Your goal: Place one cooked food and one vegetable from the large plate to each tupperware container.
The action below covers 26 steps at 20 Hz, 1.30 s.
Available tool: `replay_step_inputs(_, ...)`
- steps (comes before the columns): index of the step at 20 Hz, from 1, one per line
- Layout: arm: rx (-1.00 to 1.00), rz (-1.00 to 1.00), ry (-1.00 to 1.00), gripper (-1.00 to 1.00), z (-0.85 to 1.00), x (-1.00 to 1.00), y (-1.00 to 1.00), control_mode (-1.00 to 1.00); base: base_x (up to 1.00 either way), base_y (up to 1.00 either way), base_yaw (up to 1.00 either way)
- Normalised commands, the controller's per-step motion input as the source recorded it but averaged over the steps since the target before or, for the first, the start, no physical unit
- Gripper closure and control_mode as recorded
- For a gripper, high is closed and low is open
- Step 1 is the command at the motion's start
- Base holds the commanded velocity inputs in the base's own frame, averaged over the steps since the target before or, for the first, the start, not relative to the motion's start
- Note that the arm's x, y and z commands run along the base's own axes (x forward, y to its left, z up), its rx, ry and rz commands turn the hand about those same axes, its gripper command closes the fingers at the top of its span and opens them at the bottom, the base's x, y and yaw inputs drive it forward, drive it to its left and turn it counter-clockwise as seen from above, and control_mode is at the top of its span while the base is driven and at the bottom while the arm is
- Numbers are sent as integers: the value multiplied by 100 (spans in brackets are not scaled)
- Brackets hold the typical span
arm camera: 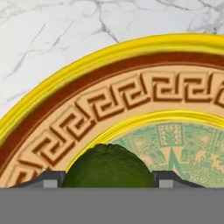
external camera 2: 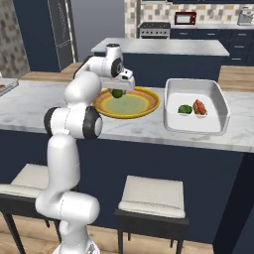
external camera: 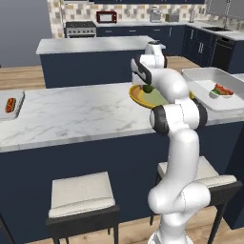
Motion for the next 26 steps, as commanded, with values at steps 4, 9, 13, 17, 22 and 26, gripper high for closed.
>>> replay_step_inputs(4,0,1,-36,100,0,-54,0,-100,0,0,0)
replay_step_inputs(9,0,3,-48,100,0,-81,0,-100,0,0,0)
replay_step_inputs(13,-3,0,-9,100,33,-37,2,-100,0,0,0)
replay_step_inputs(17,0,0,6,100,54,-88,0,-100,0,0,0)
replay_step_inputs(22,3,0,8,100,68,-92,1,-100,0,0,0)
replay_step_inputs(26,0,0,7,100,21,-45,9,-100,0,0,0)
